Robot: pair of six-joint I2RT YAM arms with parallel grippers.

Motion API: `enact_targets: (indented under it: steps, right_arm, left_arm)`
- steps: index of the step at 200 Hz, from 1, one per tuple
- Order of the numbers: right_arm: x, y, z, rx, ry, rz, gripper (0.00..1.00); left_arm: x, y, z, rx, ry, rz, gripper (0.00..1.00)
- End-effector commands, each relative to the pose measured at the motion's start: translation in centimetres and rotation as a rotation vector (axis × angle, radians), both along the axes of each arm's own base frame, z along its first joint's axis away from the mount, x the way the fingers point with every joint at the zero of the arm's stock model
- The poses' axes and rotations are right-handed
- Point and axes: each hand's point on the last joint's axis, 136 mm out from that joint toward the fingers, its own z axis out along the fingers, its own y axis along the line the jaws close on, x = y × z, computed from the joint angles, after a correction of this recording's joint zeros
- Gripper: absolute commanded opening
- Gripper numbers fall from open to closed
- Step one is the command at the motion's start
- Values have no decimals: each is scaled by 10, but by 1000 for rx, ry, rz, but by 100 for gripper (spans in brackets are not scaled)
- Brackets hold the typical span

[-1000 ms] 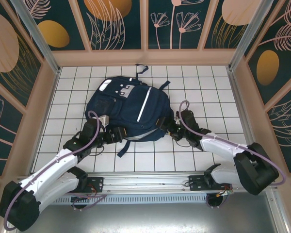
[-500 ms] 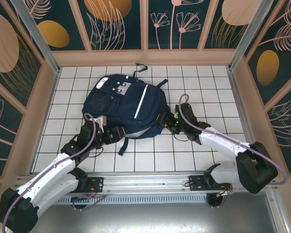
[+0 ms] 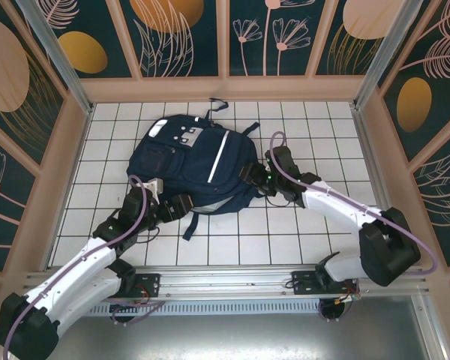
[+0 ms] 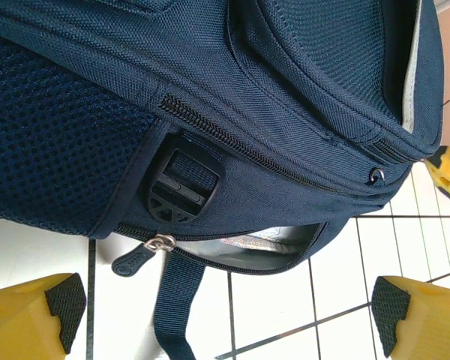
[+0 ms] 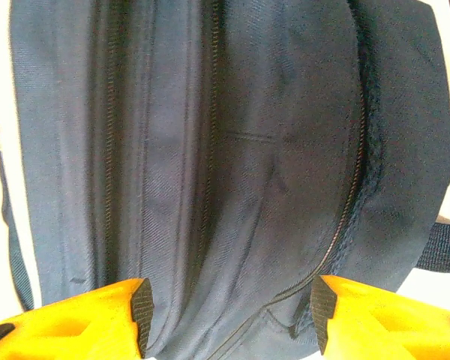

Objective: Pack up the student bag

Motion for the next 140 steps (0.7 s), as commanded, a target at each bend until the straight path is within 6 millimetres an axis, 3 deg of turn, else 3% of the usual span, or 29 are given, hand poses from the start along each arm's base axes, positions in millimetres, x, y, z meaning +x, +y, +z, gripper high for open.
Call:
enact_targets:
  steps: [1,36,86,140]
  right_arm:
    - [22,13,22,27,-71,20,59]
    - [35,20,23,25,-69,36,57]
    - [42,20,52,13,-122,44,54]
    - [54,46,39,79,-67,85,50]
  left_arm:
    - [0,2,-1,-7,-6,18,98]
    - [-2,4,0,-5,-9,23,99]
    - [-2,5,1,-6,-18,32,98]
    - [0,4,0,-7,-19,29,98]
